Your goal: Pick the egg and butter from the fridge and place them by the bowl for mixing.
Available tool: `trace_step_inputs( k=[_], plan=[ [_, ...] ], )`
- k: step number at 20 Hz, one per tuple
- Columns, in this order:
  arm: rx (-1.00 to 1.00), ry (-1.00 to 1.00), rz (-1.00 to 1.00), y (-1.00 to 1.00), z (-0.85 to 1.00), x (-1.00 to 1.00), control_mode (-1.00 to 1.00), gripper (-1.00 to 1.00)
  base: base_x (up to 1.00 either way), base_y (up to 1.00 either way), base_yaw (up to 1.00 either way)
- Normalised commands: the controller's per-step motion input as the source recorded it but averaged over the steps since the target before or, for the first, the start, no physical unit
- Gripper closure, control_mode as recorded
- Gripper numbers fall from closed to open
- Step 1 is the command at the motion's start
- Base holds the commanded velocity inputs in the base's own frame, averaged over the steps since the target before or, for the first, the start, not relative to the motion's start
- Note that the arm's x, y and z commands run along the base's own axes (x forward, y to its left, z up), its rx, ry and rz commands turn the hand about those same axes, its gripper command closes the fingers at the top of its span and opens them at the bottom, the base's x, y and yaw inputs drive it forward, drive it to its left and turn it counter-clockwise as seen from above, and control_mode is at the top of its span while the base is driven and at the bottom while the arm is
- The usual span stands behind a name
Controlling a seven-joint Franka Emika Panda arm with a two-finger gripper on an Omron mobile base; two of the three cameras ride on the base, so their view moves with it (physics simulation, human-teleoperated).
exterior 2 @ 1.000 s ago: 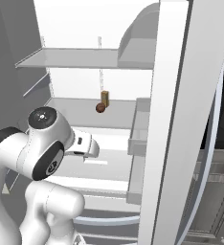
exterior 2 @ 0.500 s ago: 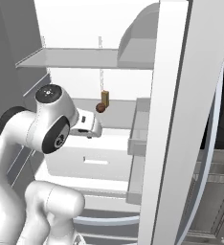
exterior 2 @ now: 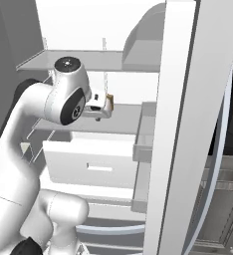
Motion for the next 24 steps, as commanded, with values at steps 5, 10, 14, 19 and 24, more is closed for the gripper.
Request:
trace_step_inputs(
  k=[5,10,14,19,24],
  plan=[
    [0.00,-0.17,0.00,0.21,-0.46,0.33,-1.00,-1.00,0.00,0.00,0.00],
    [-0.02,-0.06,-0.01,0.00,-0.17,0.45,-1.00,-1.00,0.00,0.00,0.00],
    [0.00,0.00,-0.02,0.13,-0.06,0.61,-1.00,-1.00,0.00,0.00,0.00],
    [0.00,0.00,-0.01,0.25,-0.02,0.61,-1.00,-1.00,0.00,0.00,0.00],
    [0.03,0.00,0.00,0.23,-0.06,0.36,-1.00,-1.00,0.00,0.00,0.00]
  ],
)
